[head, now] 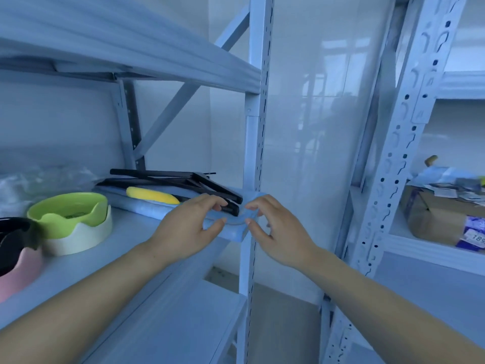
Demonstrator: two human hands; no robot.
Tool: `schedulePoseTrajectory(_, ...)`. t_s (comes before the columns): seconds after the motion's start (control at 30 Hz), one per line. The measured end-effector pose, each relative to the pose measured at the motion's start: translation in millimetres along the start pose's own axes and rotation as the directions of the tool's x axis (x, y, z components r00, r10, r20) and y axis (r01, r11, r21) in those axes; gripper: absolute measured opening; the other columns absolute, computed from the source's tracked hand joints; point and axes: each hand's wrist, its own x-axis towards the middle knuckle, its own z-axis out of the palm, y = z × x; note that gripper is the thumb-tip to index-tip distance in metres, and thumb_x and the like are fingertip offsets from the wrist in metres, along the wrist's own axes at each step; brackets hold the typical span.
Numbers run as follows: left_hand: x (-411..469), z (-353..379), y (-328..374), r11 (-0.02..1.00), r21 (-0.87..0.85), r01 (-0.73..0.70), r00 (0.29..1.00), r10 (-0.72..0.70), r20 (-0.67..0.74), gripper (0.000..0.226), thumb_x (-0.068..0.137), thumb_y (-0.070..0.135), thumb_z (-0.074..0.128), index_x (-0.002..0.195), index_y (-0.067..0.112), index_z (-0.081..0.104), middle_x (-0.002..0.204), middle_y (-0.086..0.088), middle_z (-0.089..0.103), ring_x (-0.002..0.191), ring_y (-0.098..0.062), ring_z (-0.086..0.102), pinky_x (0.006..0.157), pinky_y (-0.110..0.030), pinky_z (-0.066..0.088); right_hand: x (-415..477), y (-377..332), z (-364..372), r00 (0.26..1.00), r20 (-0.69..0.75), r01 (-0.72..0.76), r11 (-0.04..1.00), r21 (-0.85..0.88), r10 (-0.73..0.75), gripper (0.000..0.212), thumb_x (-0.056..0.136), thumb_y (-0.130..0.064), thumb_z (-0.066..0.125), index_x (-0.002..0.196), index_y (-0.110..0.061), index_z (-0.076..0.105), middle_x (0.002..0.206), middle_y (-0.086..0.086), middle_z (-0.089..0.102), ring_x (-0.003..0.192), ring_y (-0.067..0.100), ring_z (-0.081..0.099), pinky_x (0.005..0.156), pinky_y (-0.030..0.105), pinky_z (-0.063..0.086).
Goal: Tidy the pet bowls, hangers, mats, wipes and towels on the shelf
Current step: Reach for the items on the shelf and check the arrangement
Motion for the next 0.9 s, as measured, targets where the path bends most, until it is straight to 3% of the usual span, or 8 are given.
schedulePoseTrajectory(0.07,19,12,-8,1.0,0.005,0.01,1.0,-0.01,-0.003,0.039,0.084,0.045,0.049,0.117,0.027,0.056,0.107,0.016,0.057,0.098,-0.001,0.054,0.068,-0.007,0.037,9,21,4,1.0,0.003,-0.002,1.0,0.012,0.002,0.026,0.094,-0.032,0.047,0.115,-0.018,0.053,0.113,-0.011,0.049,0.095,-0.008,0.042,0.075,0.027,0.048)
schedulePoseTrajectory(0.2,41,35,-22,0.998,0.057,0.037,0.999,-0.038,0.01,0.054,0.078,0.058,0.034,0.117,0.029,0.056,0.113,0.018,0.055,0.104,-0.003,0.053,0.078,-0.022,0.047,29,60,16,0.999,0.043,0.006,0.999,0.034,-0.007,0.029,0.093,-0.034,0.044,0.116,-0.018,0.053,0.113,-0.015,0.047,0.096,-0.012,0.039,0.076,0.022,0.045)
schedulePoseTrajectory(0.27,50,44,-30,0.994,0.088,0.06,0.998,-0.059,-0.022,0.054,0.078,0.058,0.033,0.116,0.028,0.057,0.114,0.019,0.052,0.106,-0.004,0.051,0.078,-0.019,0.043,42,77,22,0.998,0.066,0.014,0.998,0.06,-0.018,0.031,0.093,-0.035,0.044,0.117,-0.018,0.053,0.11,-0.019,0.043,0.096,-0.008,0.042,0.076,0.02,0.043)
schedulePoseTrajectory(0.37,64,55,-36,0.984,0.14,0.114,0.992,-0.105,-0.069,0.06,0.078,0.059,0.033,0.118,0.023,0.058,0.123,0.013,0.05,0.117,-0.007,0.045,0.092,-0.016,0.034,63,99,32,0.993,0.112,0.035,0.994,0.102,-0.047,0.034,0.092,-0.038,0.043,0.117,-0.018,0.053,0.112,-0.015,0.046,0.098,0.004,0.052,0.079,0.025,0.046)
schedulePoseTrajectory(0.53,82,72,-33,0.951,0.192,0.242,0.97,-0.23,-0.083,0.066,0.082,0.063,0.025,0.128,0.024,0.053,0.139,0.008,0.043,0.131,-0.01,0.034,0.108,-0.024,0.026,103,131,52,0.964,0.212,0.117,0.974,0.195,-0.159,0.029,0.095,-0.034,0.046,0.12,-0.019,0.052,0.118,-0.011,0.048,0.105,0.009,0.053,0.087,0.029,0.045)
schedulePoseTrajectory(0.73,95,97,-23,0.873,0.251,0.419,0.908,-0.411,-0.086,0.074,0.08,0.072,0.016,0.133,0.031,0.045,0.142,0.011,0.038,0.135,-0.009,0.029,0.111,-0.045,0.027,124,170,59,0.904,0.293,0.217,0.924,0.315,-0.312,0.033,0.097,-0.035,0.043,0.124,-0.019,0.051,0.124,-0.012,0.046,0.111,0.006,0.049,0.091,0.022,0.039)
schedulePoseTrajectory(0.9,93,114,-8,0.775,0.226,0.59,0.806,-0.553,-0.212,0.072,0.078,0.07,0.02,0.131,0.03,0.046,0.142,0.009,0.037,0.133,-0.01,0.031,0.113,-0.037,0.026,138,183,72,0.839,0.284,0.349,0.858,0.377,-0.465,0.045,0.095,-0.043,0.033,0.13,-0.02,0.048,0.14,-0.011,0.036,0.129,0.004,0.035,0.094,0.014,0.026)
